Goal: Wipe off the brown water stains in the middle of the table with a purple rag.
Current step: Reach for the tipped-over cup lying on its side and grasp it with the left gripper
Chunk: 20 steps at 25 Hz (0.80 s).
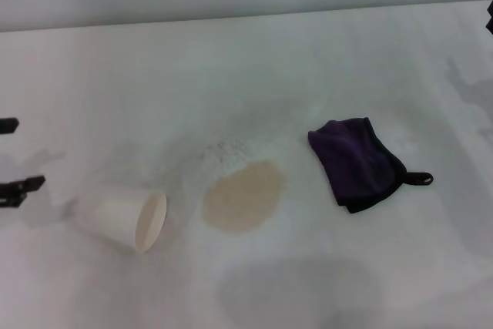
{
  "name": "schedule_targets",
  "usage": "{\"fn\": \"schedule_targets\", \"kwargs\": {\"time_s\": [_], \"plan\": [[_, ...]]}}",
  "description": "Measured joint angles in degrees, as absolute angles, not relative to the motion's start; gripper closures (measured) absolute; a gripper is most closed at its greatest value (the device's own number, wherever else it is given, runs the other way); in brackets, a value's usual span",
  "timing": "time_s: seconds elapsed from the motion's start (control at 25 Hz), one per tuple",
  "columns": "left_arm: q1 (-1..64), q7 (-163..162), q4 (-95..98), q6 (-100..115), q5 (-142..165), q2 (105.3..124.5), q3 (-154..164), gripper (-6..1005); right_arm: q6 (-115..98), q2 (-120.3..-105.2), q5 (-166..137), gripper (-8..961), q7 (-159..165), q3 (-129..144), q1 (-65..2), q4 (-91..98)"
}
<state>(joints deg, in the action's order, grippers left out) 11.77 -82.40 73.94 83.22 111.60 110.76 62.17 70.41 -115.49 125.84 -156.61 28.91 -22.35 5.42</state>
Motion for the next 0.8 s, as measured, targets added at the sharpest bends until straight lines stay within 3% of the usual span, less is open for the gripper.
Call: {"fn": "schedule_targets", "kwargs": {"time_s": [0.16,0.64,0.8], "plan": [[13.22,-84.73,78.60,87.33,117.11,111.08,62.32,123,70.39,-115.49,125.86,83,-156.62,28.91,-22.40,5.42],[17.92,-79.58,84.74,91.45,135.22,117.88,68.59,122,70.74,-115.58,125.86,83,-156.57,27.11,-21.82,4.76],[18.07,-77.54,84.51,90.76,136.08,118.66,71.20,122,70.80,-115.57,125.86,83,-156.58,26.62,-21.46,4.70]]}}
